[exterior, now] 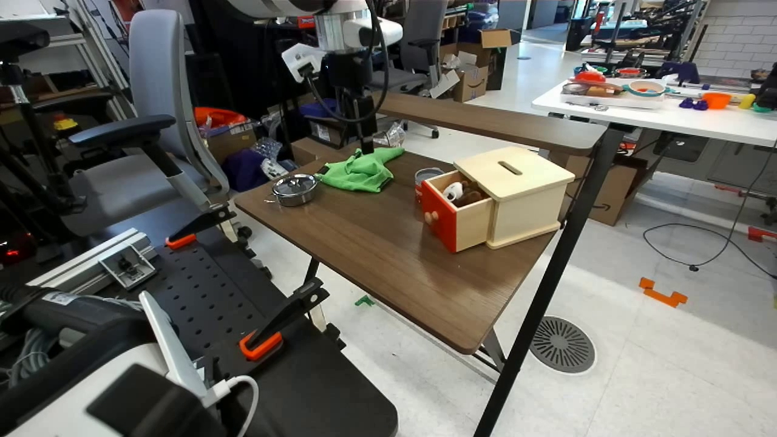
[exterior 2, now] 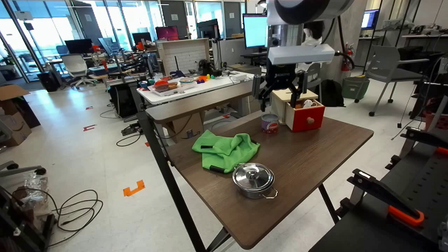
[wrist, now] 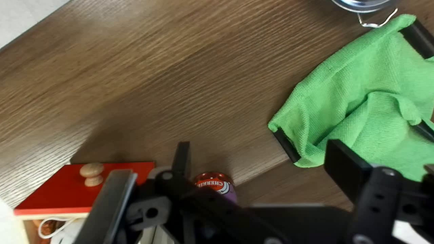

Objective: Fold the green towel on the table.

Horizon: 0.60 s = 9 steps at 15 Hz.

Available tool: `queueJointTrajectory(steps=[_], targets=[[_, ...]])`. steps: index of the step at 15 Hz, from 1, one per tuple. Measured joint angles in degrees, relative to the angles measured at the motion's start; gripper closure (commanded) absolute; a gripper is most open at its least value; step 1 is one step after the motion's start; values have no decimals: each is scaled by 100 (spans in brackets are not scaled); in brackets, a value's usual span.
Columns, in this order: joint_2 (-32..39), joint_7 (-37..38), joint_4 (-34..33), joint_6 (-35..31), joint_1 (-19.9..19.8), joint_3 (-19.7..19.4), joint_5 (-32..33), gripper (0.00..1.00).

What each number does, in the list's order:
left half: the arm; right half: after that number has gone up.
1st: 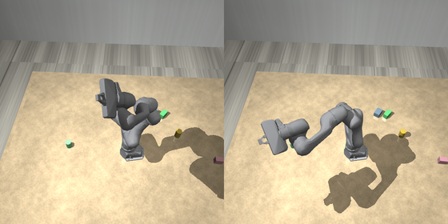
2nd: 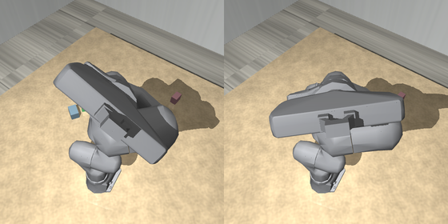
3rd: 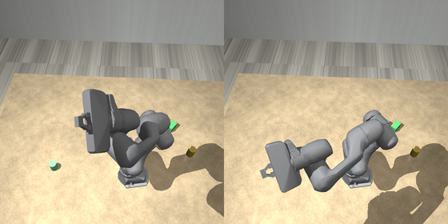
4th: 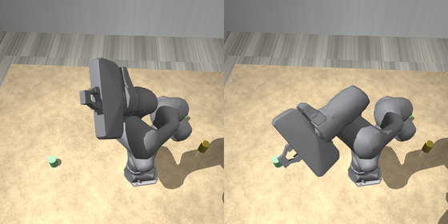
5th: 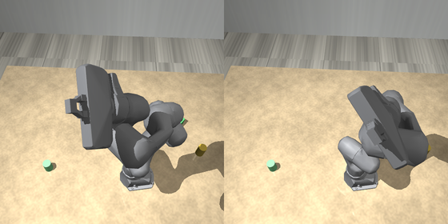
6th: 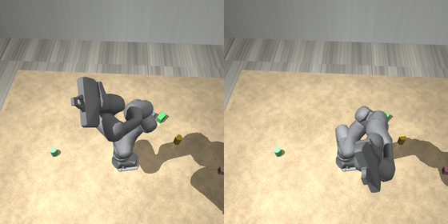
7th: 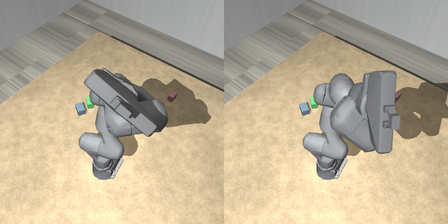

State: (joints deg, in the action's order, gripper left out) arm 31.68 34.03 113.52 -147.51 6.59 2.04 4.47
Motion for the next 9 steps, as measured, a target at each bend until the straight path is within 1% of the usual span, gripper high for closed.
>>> queueJointTrajectory(steps=[5, 9], targets=[[1059, -5, -907, 59, 276, -286, -146, 0], [1708, -5, -1499, 286, 447, -517, -146, 0]])
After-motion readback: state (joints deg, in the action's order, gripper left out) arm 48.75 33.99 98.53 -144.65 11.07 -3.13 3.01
